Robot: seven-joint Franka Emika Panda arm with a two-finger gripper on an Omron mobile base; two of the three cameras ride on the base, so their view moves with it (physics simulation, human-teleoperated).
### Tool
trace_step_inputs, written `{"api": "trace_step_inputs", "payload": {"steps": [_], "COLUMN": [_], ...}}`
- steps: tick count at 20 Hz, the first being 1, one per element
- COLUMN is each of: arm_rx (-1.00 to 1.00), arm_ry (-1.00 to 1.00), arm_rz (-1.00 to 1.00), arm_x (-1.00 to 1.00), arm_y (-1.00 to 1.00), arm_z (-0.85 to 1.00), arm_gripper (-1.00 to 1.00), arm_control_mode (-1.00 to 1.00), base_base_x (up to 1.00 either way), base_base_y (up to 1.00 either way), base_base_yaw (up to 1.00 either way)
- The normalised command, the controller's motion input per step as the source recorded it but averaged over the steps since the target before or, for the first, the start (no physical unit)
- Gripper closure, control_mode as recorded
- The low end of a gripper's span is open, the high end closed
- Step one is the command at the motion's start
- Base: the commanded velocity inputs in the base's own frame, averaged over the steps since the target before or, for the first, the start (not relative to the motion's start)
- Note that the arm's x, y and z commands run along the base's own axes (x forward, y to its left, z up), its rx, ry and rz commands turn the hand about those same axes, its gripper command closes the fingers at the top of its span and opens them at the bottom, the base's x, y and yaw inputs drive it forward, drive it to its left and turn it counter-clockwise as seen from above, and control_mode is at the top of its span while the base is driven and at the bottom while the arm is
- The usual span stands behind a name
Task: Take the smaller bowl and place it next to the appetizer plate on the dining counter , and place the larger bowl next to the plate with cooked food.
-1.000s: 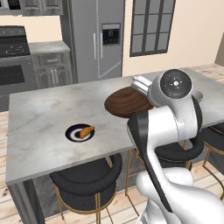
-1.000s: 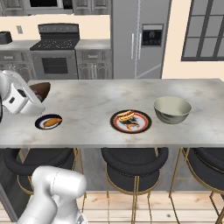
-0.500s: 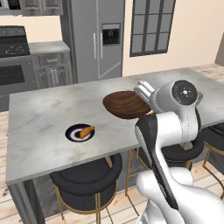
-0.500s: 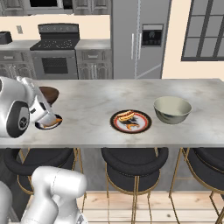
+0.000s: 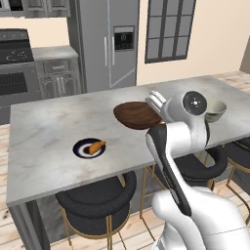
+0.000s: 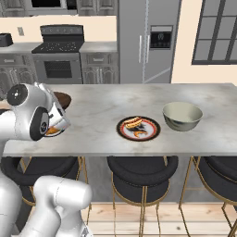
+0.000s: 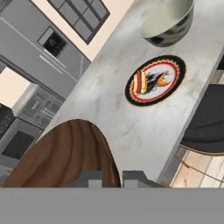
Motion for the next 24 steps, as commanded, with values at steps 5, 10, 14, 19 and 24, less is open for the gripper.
{"api": "trace_step_inputs", "payload": {"steps": [5,10,14,19,24], "arm_rx": [0.0,-0.01,-0.02,-0.04,-0.03], "arm_ry": [0.08,0.09,0.08,0.07,0.06], "arm_rz": [0.01,0.02,0.01,0.01,0.01], "arm_x": [0.55,0.48,0.52,0.48,0.43], "arm_y": [0.0,0.0,0.02,0.11,0.04], "arm_z": [-0.41,-0.5,-0.51,-0.53,-0.48], "arm_gripper": [1.0,1.0,1.0,1.0,1.0], "arm_control_mode": [-1.0,-1.0,-1.0,-1.0,-1.0], "base_base_x": [0.0,0.0,0.0,0.0,0.0], "base_base_y": [0.0,0.0,0.0,0.0,0.0], "base_base_yaw": [0.0,0.0,0.0,0.0,0.0]}}
